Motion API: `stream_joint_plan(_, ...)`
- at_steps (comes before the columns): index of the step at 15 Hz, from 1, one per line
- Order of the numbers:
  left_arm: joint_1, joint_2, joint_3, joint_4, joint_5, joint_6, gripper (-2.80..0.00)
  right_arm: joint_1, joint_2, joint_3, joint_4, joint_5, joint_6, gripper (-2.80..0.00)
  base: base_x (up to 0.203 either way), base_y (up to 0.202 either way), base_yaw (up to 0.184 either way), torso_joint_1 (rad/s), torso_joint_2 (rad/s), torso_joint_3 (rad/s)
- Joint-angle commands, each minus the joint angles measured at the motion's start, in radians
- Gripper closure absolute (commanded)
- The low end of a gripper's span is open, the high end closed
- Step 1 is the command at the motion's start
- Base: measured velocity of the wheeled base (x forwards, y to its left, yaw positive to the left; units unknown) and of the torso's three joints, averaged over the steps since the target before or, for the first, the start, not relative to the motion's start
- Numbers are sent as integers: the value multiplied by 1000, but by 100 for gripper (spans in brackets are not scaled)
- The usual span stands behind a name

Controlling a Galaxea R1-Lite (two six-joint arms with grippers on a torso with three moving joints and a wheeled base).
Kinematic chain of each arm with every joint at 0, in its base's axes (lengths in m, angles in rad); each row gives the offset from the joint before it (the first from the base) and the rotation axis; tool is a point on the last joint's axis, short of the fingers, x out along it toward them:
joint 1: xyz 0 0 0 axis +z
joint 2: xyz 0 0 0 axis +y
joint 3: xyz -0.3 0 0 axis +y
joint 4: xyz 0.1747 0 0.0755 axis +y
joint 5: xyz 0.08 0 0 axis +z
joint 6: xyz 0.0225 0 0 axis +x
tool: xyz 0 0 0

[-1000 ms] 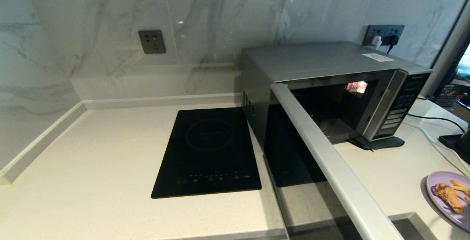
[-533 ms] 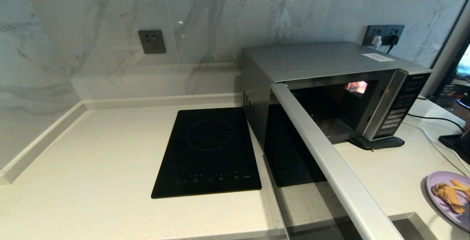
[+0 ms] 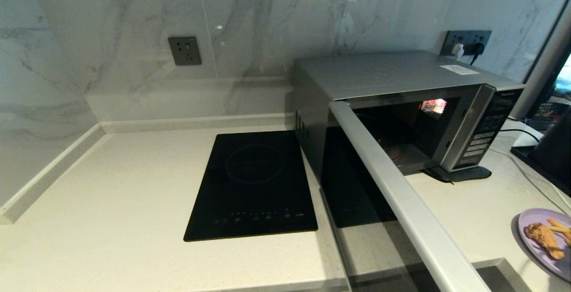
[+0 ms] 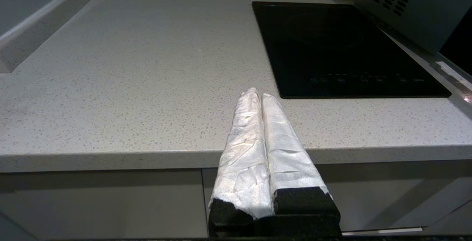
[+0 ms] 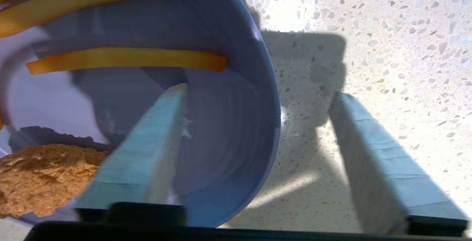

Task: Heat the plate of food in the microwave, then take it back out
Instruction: Put the plate in the microwave oven

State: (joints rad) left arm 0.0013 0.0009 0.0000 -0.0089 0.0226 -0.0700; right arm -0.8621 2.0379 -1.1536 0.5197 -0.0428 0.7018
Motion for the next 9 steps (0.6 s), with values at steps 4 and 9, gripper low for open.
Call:
stream_joint_plan(4,0,1,0,0,0,-1,0,0,-2,-3,2,0,4,0,0,0,0,0,0,0)
stream_joint_plan(9,0,1,0,0,0,-1,0,0,-8,0,3,1,4,0,0,0,0,0,0,0)
